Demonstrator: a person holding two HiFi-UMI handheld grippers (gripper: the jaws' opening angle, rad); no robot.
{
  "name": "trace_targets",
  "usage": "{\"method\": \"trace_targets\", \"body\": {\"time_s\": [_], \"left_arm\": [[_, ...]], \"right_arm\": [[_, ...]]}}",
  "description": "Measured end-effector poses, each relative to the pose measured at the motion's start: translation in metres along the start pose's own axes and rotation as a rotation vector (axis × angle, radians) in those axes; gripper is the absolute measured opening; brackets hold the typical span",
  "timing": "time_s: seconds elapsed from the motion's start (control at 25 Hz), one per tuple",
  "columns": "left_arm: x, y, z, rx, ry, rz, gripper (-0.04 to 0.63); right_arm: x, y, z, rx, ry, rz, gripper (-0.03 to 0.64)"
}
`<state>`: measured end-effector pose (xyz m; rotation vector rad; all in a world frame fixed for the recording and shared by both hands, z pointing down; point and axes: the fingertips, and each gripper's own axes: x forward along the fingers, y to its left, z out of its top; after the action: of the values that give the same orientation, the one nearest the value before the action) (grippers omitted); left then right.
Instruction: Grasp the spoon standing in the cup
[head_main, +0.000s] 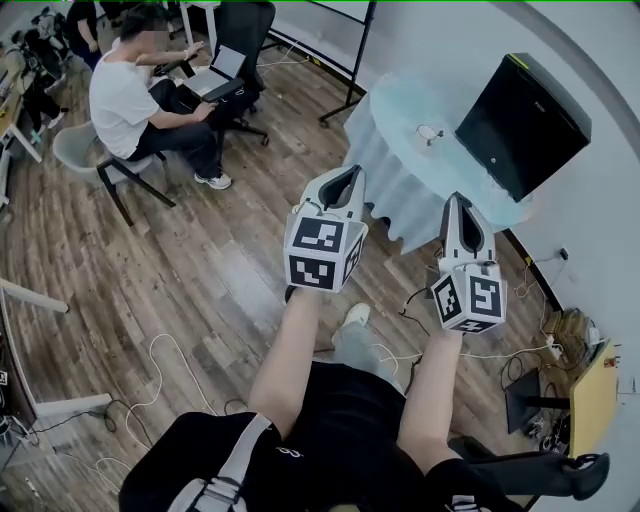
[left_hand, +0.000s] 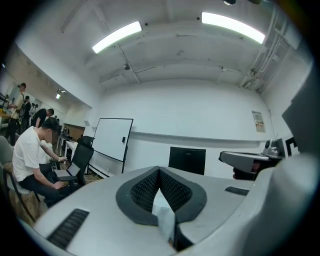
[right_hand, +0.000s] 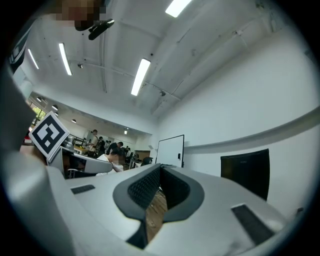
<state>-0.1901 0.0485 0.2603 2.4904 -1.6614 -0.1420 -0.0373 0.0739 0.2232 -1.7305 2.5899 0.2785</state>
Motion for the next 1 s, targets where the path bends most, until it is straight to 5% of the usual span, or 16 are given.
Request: {"method": "trace_targets", "body": {"time_s": [0.24, 0.6, 0.8, 1.0], "left_arm": [[0.039, -0.007, -0.013, 0.117, 0.061, 0.021, 0.011], [0.124, -0.036, -0.065, 0.084, 0.161, -0.044, 0.011], [0.177, -0.057, -0.084, 0.167, 0.218, -0.062, 0.011], [0.233, -0.086, -0.09, 0.171, 0.229, -0.115, 0.011]], "right_arm": [[0.027, -0.025, -0.025, -0.012, 0.034, -0.013, 0.006], [0.06, -0.09, -0.087, 0.056, 0.117, -0.051, 0.006], [0.071, -0.14, -0.117, 0.108, 0.148, -0.097, 0.006], [0.091, -0.203, -0.133, 0.163, 0.151, -0.136, 0.006]]}}
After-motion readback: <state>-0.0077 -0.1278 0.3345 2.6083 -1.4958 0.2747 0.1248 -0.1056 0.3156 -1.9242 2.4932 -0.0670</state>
